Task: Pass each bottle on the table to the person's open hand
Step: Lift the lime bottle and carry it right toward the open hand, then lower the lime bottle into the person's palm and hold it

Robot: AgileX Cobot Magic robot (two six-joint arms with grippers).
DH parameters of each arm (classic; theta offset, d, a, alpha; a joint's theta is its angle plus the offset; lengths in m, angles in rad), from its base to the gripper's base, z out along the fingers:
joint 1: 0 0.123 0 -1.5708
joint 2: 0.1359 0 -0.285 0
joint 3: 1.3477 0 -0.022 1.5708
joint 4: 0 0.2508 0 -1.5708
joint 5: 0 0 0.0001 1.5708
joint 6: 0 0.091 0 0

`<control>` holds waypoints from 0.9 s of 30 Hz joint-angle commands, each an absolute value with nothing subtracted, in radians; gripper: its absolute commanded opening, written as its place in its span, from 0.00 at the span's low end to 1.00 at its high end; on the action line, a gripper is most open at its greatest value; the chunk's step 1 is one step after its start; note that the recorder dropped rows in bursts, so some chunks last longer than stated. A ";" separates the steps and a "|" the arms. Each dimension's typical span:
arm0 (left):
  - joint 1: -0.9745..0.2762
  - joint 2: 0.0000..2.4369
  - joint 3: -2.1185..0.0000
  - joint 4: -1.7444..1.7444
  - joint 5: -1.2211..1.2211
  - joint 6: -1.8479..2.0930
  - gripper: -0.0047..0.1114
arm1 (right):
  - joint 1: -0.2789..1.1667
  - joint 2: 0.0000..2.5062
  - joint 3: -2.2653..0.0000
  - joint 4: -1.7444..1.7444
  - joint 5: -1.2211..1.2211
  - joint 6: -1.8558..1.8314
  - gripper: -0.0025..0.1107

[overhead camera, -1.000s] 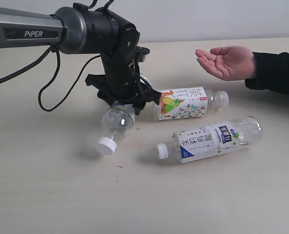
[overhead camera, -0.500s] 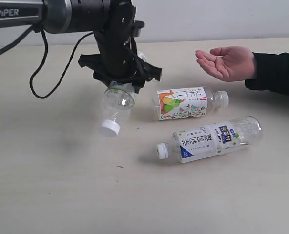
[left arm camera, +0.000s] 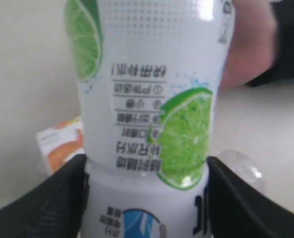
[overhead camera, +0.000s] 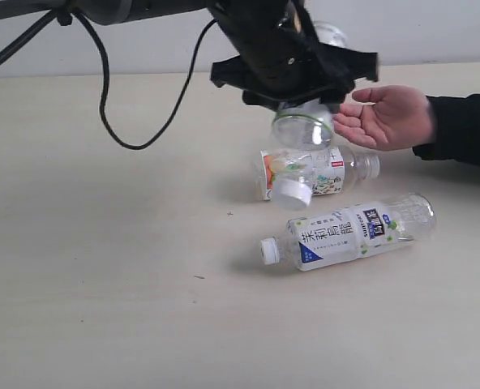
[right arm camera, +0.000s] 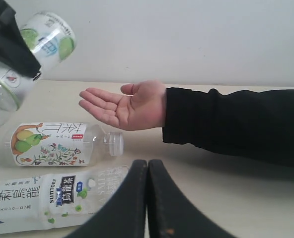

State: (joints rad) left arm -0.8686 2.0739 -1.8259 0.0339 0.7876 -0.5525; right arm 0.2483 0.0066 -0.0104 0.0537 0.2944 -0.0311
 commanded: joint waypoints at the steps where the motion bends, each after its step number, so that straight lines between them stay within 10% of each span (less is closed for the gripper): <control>1: -0.910 2.059 -1.889 -0.058 0.681 -0.540 0.04 | 0.244 0.000 -0.005 0.052 0.292 -0.031 0.02; 27: -0.826 2.434 -2.177 -0.414 0.396 -0.550 0.04 | 0.244 0.000 -0.005 0.052 0.292 -0.031 0.02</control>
State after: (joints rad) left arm -0.8353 2.4078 -2.1547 -0.3870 0.4335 -0.5516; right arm 0.2483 0.0066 -0.0104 0.0537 0.2944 -0.0311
